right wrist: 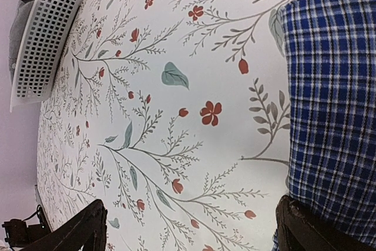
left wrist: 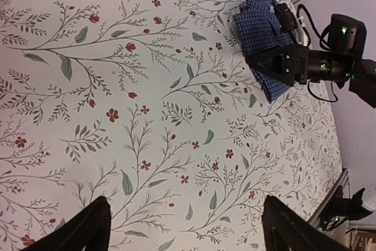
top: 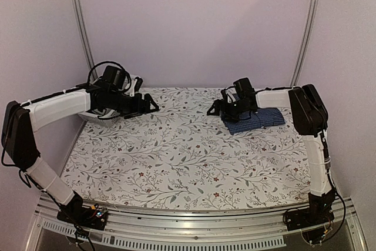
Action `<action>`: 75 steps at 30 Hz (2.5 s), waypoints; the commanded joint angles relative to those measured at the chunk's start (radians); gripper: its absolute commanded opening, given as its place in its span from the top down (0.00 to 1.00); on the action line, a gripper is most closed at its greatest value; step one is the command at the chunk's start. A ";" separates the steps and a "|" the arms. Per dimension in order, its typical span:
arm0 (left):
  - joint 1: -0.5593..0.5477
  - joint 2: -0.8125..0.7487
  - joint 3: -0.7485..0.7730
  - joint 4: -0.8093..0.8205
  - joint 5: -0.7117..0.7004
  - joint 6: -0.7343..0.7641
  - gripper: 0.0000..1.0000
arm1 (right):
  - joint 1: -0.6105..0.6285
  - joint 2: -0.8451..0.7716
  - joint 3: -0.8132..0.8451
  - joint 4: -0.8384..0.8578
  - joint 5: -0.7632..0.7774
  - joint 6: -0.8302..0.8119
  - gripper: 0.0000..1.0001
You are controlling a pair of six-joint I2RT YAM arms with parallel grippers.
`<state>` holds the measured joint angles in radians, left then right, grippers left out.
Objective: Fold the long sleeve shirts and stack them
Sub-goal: Move the square-folded shirt to the corner of the board, then reset both arms
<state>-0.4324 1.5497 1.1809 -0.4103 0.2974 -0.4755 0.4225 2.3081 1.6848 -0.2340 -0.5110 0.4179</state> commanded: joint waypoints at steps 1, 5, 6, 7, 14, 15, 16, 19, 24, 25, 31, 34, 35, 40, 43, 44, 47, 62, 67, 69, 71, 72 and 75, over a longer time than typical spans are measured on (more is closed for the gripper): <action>0.009 -0.007 0.022 -0.012 -0.007 -0.009 0.11 | -0.025 0.052 0.024 -0.024 0.006 0.003 0.01; 0.008 -0.010 0.023 -0.017 -0.010 -0.006 0.11 | -0.073 0.051 0.005 -0.025 0.024 0.014 0.01; 0.008 -0.010 0.022 -0.019 -0.012 -0.006 0.11 | -0.088 0.046 0.000 -0.024 0.027 0.015 0.01; 0.009 -0.010 0.022 -0.019 -0.012 -0.005 0.11 | -0.100 0.043 -0.005 -0.024 0.028 0.015 0.01; 0.006 0.002 0.022 -0.012 0.004 -0.012 0.11 | -0.165 0.036 0.001 -0.022 0.036 0.009 0.01; 0.006 0.006 0.022 -0.008 0.005 -0.014 0.11 | -0.169 0.038 0.008 -0.023 0.033 0.008 0.01; 0.004 0.009 0.024 -0.005 0.007 -0.015 0.11 | -0.170 0.042 0.015 -0.024 0.032 0.007 0.01; 0.001 0.021 0.031 -0.004 0.010 -0.015 0.11 | -0.170 0.052 0.043 -0.026 0.022 0.000 0.01; -0.003 0.030 0.039 0.000 0.011 -0.013 0.11 | -0.168 0.018 0.049 -0.036 0.023 -0.002 0.01; -0.004 0.031 0.037 0.006 0.013 -0.013 0.11 | -0.166 -0.001 0.048 -0.041 0.030 -0.003 0.01; -0.021 0.046 0.043 0.043 0.030 -0.016 0.11 | -0.140 -0.100 0.034 -0.065 0.073 -0.018 0.01; -0.042 0.047 0.044 0.063 0.027 -0.015 0.10 | -0.110 -0.175 -0.008 -0.062 0.113 -0.026 0.01; -0.048 0.046 0.044 0.069 0.027 -0.014 0.09 | -0.100 -0.198 -0.028 -0.062 0.132 -0.029 0.01; -0.086 0.025 0.031 0.089 0.006 -0.013 0.08 | -0.037 -0.372 -0.156 -0.048 0.221 -0.029 0.01; -0.112 -0.010 -0.006 0.130 -0.009 -0.017 0.06 | 0.012 -0.503 -0.274 -0.025 0.302 -0.029 0.01; -0.120 -0.022 -0.018 0.141 -0.015 -0.018 0.03 | 0.030 -0.550 -0.312 -0.016 0.325 -0.026 0.01; -0.145 -0.067 -0.058 0.172 -0.054 -0.010 0.00 | 0.094 -0.685 -0.429 0.017 0.416 -0.023 0.01; -0.181 -0.290 -0.251 0.278 -0.193 0.019 0.00 | 0.148 -1.269 -0.837 0.052 0.580 -0.006 0.01; -0.182 -0.318 -0.274 0.296 -0.201 0.042 0.00 | 0.149 -1.286 -0.864 0.036 0.636 0.008 0.01; -0.182 -0.326 -0.279 0.300 -0.200 0.047 0.00 | 0.148 -1.288 -0.869 0.030 0.667 0.011 0.01; -0.181 -0.334 -0.284 0.298 -0.198 0.049 0.00 | 0.148 -1.293 -0.868 0.022 0.682 0.015 0.01; -0.181 -0.338 -0.287 0.296 -0.204 0.048 0.00 | 0.149 -1.298 -0.867 0.021 0.684 0.017 0.01; -0.181 -0.348 -0.299 0.300 -0.227 0.053 0.00 | 0.147 -1.305 -0.868 0.013 0.715 0.018 0.01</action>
<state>-0.6041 1.2293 0.9016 -0.1410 0.1059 -0.4454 0.5697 1.0275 0.8230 -0.2131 0.1337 0.4255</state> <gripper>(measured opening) 0.997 0.989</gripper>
